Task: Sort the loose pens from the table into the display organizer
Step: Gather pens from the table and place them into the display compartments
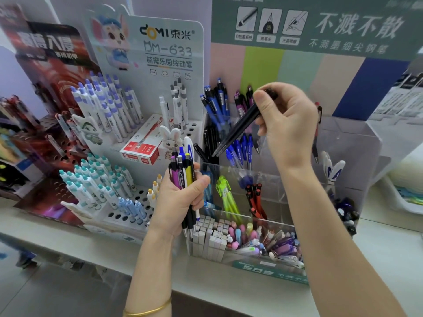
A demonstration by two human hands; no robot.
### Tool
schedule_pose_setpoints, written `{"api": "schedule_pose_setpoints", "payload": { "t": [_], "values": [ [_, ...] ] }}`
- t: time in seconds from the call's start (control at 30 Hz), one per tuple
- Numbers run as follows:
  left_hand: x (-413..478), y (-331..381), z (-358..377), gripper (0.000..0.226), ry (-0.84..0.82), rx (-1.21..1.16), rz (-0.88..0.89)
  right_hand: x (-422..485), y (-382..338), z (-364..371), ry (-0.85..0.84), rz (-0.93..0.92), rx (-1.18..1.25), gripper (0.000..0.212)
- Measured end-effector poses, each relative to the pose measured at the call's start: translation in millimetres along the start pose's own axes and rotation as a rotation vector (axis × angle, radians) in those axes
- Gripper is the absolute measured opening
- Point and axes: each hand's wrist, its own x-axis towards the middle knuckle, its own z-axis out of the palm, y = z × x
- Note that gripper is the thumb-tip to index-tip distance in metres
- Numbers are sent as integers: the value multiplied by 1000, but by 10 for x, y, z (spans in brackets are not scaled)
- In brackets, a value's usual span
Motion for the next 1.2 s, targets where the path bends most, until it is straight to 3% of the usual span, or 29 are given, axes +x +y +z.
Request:
{"api": "schedule_pose_setpoints", "payload": {
  "t": [0.27,0.57,0.67,0.77,0.87,1.03,1.2],
  "values": [
    [-56,34,4,16,111,206,109,-100,80,348,-155,-211,-347,14],
    [-99,53,-1,28,87,449,254,-183,78,617,-594,-11,-751,29],
    [-107,81,-4,44,53,509,282,-183,63,541,-557,34,-662,28],
    [-117,102,14,41,0,498,288,-200,-50,399,-488,114,-327,11],
    [-129,127,39,35,-77,444,195,-219,-187,229,-608,326,22,14],
    [-148,160,94,29,-329,474,1,-376,-68,-199,-761,504,256,20],
    [-125,48,274,30,-386,539,-84,-457,6,-415,-705,635,133,19]
  ]
}}
